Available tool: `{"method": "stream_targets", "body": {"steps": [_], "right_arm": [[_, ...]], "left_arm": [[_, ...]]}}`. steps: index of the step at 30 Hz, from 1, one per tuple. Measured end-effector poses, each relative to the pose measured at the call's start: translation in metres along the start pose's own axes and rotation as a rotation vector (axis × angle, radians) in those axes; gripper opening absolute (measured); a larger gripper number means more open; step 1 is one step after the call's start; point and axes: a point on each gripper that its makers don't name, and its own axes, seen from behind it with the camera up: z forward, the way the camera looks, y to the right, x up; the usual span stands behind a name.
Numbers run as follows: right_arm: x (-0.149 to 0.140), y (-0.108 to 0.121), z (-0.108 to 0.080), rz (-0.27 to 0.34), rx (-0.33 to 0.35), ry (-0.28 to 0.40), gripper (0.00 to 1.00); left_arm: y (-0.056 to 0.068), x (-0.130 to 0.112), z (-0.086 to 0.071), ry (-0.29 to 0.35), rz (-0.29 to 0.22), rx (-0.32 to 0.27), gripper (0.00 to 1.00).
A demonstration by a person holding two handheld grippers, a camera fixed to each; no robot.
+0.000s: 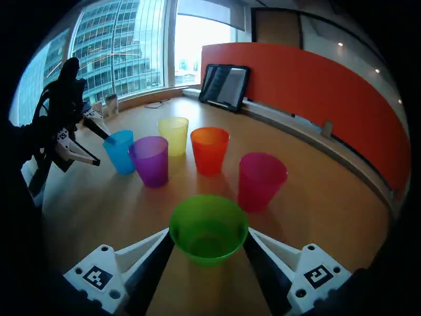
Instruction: Pour water
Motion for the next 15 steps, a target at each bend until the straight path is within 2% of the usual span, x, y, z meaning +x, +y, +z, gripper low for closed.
{"method": "stream_targets", "body": {"steps": [8,12,15], "right_arm": [[-0.0039,0.0004,-0.0018,0.003,-0.005,-0.003,0.91],[-0.0055,0.0014,-0.0037,0.01,-0.01,-0.005,0.99],[-0.008,0.0025,-0.0064,0.013,-0.022,-0.01,1.0]], "left_arm": [[-0.0007,-0.0016,0.0001,-0.003,-0.005,0.004,0.96],[-0.0004,-0.0019,-0.0015,-0.001,-0.009,0.006,0.96],[-0.0003,-0.002,-0.0042,0.003,-0.012,0.008,0.96]]}}
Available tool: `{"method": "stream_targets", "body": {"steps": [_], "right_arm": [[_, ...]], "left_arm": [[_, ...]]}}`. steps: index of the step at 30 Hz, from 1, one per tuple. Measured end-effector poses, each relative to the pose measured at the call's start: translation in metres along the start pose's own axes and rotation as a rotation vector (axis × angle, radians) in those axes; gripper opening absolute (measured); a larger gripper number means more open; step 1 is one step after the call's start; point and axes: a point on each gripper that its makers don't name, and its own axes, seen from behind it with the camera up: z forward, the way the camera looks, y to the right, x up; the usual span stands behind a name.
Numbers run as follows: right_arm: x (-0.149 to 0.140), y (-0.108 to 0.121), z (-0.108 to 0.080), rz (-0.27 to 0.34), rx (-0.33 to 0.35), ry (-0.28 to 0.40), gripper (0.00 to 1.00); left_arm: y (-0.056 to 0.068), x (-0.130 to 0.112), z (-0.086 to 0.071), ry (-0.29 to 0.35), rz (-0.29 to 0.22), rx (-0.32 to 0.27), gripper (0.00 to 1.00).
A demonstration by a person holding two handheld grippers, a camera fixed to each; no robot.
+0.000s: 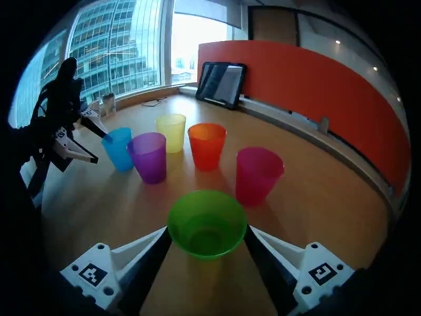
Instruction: Pour water
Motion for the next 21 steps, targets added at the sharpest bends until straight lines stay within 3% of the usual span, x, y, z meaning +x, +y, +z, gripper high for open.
{"method": "stream_targets", "body": {"steps": [21], "right_arm": [[-0.011,0.002,-0.062,0.039,-0.103,0.073,1.0]], "left_arm": [[-0.01,-0.004,-0.038,0.062,-0.046,0.073,0.96]]}}
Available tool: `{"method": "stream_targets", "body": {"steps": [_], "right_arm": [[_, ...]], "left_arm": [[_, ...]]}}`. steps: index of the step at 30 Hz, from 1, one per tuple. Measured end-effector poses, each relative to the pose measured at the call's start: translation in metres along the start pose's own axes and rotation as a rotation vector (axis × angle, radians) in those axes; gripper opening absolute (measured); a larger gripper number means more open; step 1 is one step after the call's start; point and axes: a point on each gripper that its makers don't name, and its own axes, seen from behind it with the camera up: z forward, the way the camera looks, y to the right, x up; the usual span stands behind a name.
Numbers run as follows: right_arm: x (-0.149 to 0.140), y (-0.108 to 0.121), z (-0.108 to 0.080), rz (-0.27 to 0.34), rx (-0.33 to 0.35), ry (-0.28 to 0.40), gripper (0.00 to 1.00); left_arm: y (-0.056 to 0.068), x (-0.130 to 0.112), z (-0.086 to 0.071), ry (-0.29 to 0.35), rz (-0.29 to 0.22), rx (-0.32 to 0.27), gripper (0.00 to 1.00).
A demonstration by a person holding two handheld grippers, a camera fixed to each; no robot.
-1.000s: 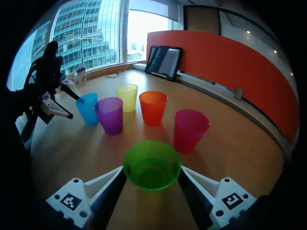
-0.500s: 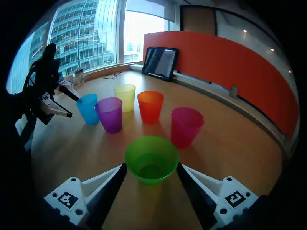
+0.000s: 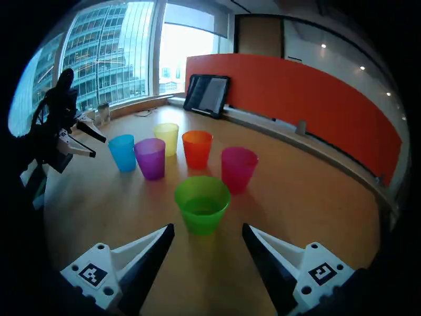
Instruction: Pour water
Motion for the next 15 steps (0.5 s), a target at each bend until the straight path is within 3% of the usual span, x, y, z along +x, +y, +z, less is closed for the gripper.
{"method": "stream_targets", "body": {"steps": [8,15], "right_arm": [[0.006,0.003,-0.025,0.037,-0.06,0.056,1.0],[0.018,0.01,-0.046,0.082,-0.119,0.127,1.0]], "left_arm": [[-0.007,0.007,-0.017,0.049,-0.014,0.061,0.96],[-0.023,0.02,-0.032,0.125,-0.029,0.189,0.96]]}}
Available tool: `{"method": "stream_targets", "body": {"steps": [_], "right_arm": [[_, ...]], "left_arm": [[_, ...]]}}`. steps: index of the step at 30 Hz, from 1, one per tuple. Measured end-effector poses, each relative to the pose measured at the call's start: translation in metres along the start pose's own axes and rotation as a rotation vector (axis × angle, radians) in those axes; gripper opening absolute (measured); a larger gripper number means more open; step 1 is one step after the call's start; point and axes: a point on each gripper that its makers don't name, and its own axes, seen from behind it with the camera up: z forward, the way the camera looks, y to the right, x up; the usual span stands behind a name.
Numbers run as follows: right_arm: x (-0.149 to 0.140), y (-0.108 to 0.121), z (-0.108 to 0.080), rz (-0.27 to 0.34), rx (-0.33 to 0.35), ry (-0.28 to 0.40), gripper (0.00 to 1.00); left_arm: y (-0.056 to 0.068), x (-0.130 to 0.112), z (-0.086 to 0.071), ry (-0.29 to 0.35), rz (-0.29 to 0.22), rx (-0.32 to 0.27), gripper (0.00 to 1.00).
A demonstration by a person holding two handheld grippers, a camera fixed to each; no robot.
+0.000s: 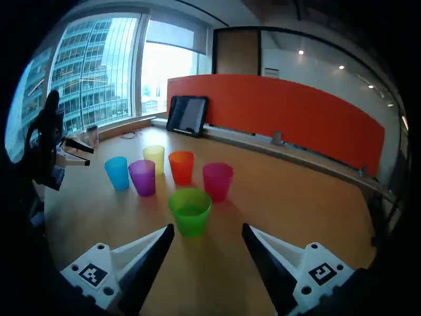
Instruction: Pour water
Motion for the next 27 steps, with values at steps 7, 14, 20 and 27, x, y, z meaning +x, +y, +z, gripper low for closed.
{"method": "stream_targets", "body": {"steps": [7,14,20,27], "right_arm": [[0.015,0.017,-0.012,0.05,-0.092,0.078,1.0],[0.024,0.029,-0.021,0.084,-0.181,0.155,1.0],[0.03,0.045,-0.024,0.11,-0.268,0.209,1.0],[0.04,0.05,-0.029,0.12,-0.331,0.284,1.0]], "left_arm": [[-0.009,0.017,-0.009,0.092,-0.021,0.08,0.96],[-0.011,0.033,-0.018,0.185,-0.05,0.137,0.96],[-0.014,0.048,-0.025,0.263,-0.07,0.184,0.96],[-0.011,0.055,-0.025,0.317,-0.099,0.206,0.96]]}}
